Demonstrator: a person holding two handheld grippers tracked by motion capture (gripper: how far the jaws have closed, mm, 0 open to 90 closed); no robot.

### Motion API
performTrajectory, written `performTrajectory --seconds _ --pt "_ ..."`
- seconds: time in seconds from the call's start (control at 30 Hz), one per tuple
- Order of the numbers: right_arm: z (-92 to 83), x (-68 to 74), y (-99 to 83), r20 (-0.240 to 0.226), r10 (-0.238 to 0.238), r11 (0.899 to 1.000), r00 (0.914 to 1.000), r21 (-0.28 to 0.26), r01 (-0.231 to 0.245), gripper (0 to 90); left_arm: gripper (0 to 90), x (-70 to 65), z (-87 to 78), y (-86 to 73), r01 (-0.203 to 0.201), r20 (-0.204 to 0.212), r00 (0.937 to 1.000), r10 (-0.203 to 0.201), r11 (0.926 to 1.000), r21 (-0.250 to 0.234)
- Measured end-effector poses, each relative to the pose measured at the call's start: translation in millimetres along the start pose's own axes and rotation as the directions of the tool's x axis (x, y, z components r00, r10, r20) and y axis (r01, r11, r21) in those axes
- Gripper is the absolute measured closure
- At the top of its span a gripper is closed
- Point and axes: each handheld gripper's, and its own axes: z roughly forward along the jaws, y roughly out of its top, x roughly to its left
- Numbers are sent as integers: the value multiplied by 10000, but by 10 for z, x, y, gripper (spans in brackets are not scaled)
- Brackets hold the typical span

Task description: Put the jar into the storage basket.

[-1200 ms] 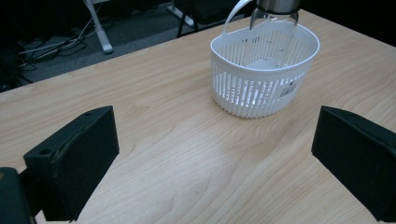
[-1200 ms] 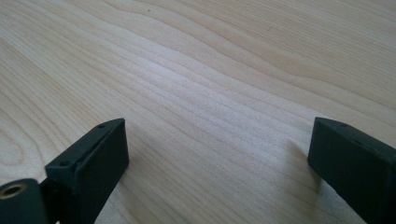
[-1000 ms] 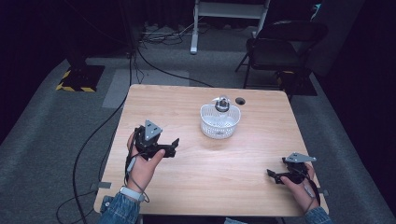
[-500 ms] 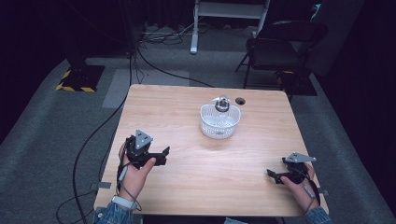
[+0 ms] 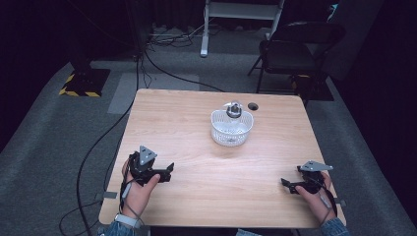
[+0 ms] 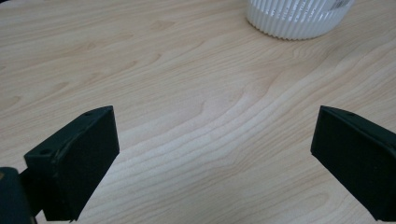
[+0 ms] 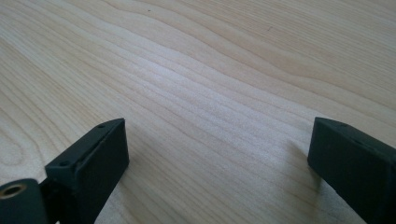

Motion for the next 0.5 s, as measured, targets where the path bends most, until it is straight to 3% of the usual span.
performTrajectory --seconds 0.5 --pt "0 0 0 0 1 10000 10000 -1 -1 51 7 56 74 -251 222 -91 9997 -216 9976 662"
